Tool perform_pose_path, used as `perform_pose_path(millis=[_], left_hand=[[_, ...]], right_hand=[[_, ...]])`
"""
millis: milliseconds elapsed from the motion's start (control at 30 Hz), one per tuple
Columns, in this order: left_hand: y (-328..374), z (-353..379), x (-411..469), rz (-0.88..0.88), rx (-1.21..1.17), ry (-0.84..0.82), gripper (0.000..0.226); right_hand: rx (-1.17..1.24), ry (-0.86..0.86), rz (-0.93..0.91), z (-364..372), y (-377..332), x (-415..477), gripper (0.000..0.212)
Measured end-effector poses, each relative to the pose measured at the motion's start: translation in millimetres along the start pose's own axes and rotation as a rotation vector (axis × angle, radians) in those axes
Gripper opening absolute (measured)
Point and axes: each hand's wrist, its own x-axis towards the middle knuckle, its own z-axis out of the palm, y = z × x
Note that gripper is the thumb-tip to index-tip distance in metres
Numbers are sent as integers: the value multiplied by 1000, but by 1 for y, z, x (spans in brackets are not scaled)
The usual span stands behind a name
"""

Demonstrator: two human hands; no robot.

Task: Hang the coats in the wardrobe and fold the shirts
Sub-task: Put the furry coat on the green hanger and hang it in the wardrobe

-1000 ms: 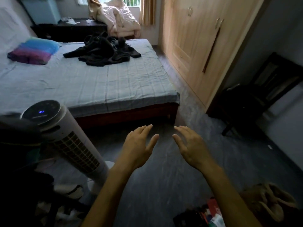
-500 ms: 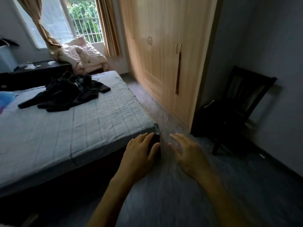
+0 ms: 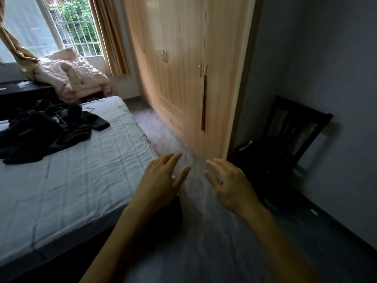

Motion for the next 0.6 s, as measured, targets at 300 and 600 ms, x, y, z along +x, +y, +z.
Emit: perform_pose_path(millis=[300, 600], left_hand=[[-58, 45, 154, -12, -67, 14, 75], [-107, 80, 300, -29, -85, 10, 64]], right_hand=[[-51, -81, 5, 38, 29, 169, 50], [-151, -95, 26, 47, 83, 320, 51]])
